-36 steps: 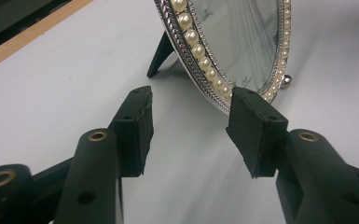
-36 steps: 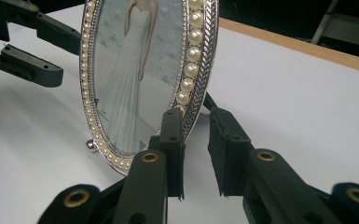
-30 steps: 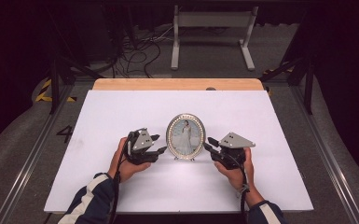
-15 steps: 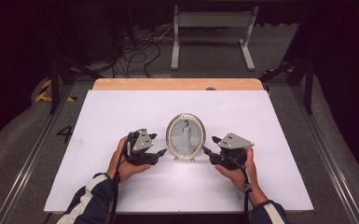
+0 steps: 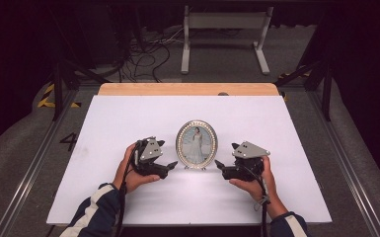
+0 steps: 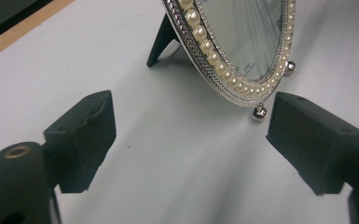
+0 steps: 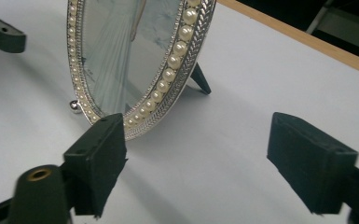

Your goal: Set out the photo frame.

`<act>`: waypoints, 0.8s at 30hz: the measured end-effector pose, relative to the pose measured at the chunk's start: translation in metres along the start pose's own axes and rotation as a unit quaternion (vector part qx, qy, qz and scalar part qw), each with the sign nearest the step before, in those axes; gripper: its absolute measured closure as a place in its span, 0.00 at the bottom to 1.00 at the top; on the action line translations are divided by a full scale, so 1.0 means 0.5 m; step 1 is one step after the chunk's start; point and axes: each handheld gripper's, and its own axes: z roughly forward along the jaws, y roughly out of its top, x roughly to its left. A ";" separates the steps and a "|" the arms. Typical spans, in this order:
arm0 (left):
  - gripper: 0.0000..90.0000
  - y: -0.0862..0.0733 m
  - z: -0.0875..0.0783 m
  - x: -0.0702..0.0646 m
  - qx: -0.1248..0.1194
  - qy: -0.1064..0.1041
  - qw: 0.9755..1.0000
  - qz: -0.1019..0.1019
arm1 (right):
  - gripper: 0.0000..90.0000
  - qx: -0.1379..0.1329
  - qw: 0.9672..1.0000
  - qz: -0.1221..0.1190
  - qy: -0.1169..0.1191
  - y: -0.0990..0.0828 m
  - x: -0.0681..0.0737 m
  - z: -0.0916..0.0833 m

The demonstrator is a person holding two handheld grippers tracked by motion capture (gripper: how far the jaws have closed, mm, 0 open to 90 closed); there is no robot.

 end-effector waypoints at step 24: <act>0.04 -0.026 -0.019 -0.014 0.005 -0.001 1.000 0.011 | 0.07 0.024 1.000 -0.012 0.009 -0.038 -0.003 0.006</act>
